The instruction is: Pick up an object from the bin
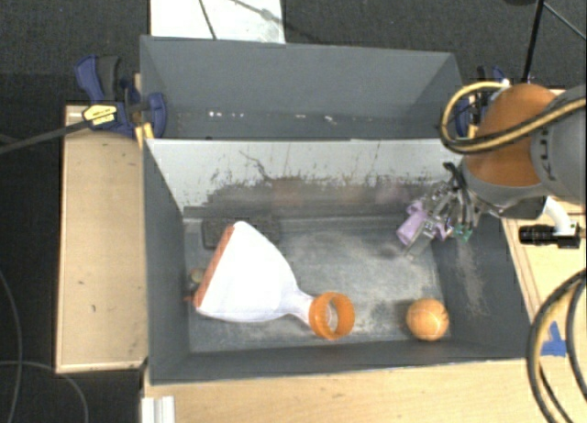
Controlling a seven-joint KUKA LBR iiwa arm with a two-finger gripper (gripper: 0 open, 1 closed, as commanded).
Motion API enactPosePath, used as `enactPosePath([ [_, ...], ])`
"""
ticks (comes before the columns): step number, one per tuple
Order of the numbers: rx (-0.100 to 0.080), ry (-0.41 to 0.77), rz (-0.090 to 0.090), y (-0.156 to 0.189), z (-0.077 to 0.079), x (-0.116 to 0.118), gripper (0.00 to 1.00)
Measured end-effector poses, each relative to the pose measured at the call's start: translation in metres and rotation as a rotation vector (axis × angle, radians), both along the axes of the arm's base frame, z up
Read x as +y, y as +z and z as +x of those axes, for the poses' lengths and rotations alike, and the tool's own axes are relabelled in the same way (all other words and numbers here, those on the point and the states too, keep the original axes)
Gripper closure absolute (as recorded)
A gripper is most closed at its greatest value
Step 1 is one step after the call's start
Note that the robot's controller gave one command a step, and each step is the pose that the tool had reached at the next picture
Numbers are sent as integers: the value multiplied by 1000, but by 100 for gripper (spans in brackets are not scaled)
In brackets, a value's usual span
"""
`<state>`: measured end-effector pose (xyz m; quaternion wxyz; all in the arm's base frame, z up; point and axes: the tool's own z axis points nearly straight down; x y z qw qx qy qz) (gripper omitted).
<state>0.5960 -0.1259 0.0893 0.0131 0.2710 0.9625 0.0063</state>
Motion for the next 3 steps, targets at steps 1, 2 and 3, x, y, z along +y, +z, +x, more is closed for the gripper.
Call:
enactPosePath([
  [1, -9, -262, 9, -2, 3, 0, 100],
  [2, -9, -259, 9, -2, 3, 0, 100],
  [3, 2, -258, 6, 1, -1, -1, 100],
])
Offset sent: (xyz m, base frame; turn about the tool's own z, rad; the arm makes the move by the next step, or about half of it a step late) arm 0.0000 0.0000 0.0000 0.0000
